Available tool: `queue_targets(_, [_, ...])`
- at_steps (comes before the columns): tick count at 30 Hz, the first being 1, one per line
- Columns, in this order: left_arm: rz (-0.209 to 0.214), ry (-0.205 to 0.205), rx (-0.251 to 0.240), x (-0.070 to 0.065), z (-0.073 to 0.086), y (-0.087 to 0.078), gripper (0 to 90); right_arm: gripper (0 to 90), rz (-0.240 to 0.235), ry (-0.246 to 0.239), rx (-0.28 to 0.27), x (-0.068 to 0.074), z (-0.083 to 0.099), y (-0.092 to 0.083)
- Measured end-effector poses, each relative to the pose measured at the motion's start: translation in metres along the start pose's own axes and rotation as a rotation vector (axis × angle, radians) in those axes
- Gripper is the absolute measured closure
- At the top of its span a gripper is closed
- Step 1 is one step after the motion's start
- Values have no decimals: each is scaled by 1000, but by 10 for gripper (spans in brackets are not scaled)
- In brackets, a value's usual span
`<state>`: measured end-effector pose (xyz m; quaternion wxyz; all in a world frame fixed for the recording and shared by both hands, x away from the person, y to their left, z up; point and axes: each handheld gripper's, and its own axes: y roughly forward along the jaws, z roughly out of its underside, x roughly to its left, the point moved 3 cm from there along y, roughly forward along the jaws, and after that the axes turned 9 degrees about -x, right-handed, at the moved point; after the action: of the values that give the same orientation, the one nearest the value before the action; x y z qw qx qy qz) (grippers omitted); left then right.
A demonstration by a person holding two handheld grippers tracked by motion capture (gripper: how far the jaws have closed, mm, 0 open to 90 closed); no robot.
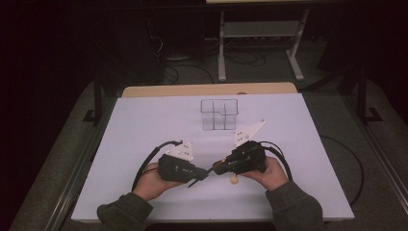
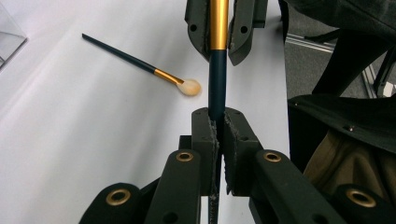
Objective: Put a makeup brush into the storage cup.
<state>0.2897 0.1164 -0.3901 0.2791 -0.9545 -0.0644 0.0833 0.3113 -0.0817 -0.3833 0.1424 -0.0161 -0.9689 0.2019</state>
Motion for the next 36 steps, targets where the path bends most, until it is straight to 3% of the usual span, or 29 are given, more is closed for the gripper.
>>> queue_targets(9, [3,9,2,1,0,2,838,824,-27,23,-18,-1,0,2])
queue_targets(19, [15,-18,9,2,4,3,774,830,-14,-16,21,2,-2,2])
queue_targets(25, [21,-6,39,2,5,4,789,830,-1,-24,48,2,-3,0])
queue_targets(31, [21,-15,31,-1,3,6,807,830,1,-28,56,4,-8,-3])
queue_targets(36, [24,1,34,-2,2,7,835,830,-3,-32,54,6,-12,-2])
